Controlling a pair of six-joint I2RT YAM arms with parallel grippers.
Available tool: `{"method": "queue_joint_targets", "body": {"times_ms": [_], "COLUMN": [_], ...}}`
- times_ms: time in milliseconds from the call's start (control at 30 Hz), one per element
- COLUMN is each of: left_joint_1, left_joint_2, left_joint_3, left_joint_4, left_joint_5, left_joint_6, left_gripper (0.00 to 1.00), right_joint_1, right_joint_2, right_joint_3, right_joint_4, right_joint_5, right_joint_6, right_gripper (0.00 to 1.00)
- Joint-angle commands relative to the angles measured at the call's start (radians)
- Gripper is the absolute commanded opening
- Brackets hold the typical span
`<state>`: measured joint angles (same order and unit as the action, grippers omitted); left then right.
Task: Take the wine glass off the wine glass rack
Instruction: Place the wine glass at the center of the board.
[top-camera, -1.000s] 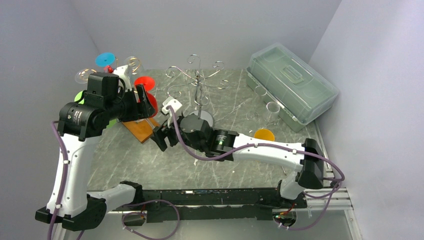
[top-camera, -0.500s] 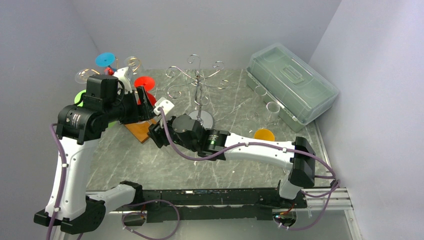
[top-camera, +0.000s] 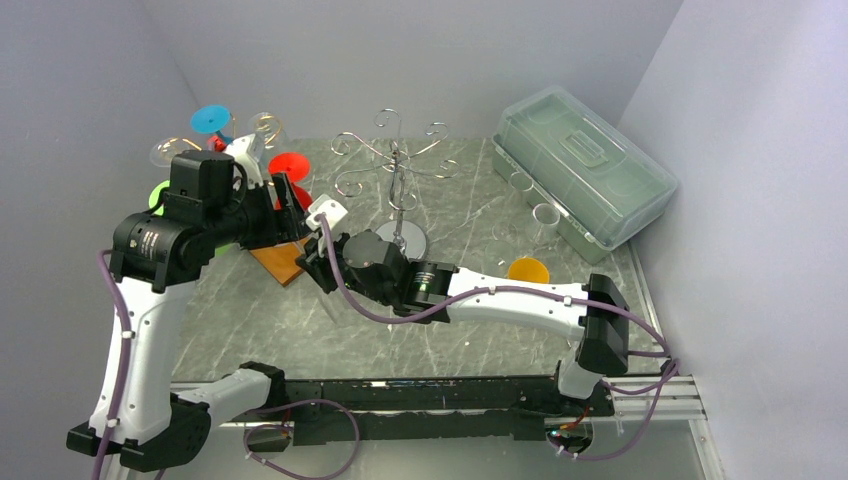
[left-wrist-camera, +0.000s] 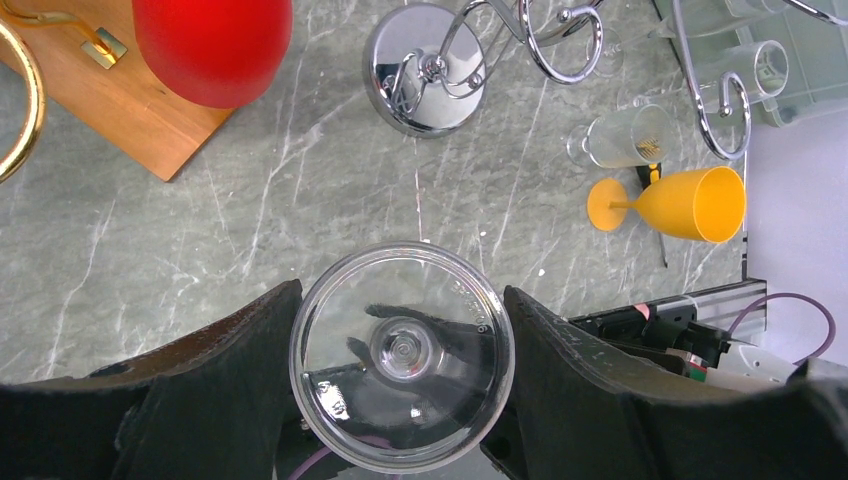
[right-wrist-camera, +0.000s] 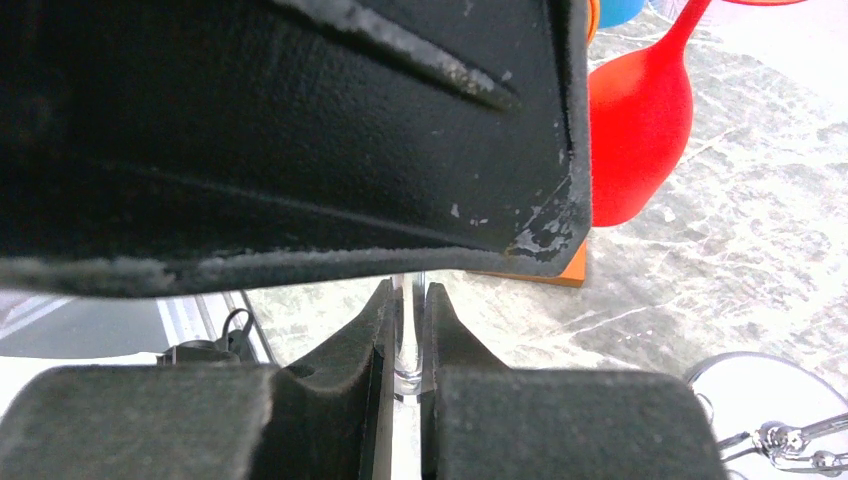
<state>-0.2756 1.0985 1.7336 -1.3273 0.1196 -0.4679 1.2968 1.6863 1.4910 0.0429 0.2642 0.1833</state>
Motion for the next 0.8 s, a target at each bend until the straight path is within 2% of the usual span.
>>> {"method": "queue_joint_targets", "body": {"times_ms": [0, 133, 233, 767], "left_joint_1": [-0.004, -0.004, -0.004, -0.004], "left_joint_2": [-0.031, -0.045, -0.054, -0.149], "left_joint_3": [0.010, -0.008, -0.019, -0.100], "left_joint_4": [0.075, 0.115, 0.141, 0.402], "left_joint_5": [0.062, 0.089, 0.112, 0.246], "left_joint_6": [-0.061, -0.076, -0.079, -0.038], "left_gripper": [0.65, 0.87, 0.99, 0.99], "right_joint_1": [-0.002, -0.003, -0.008, -0.108], "right_joint_2": [-0.064, -0.090, -0.114, -0.337], "right_joint_3": [-0.007, -0.018, -0.033, -0.186], "right_joint_4": [0.046, 0.022, -0.005, -0.261], "right_joint_5": [0.032, 0.024, 0.022, -0.149], "right_joint_6": [0.058, 0.096, 0.135, 0.507], "right_gripper": [0.00, 0.00, 0.00, 0.00]}}
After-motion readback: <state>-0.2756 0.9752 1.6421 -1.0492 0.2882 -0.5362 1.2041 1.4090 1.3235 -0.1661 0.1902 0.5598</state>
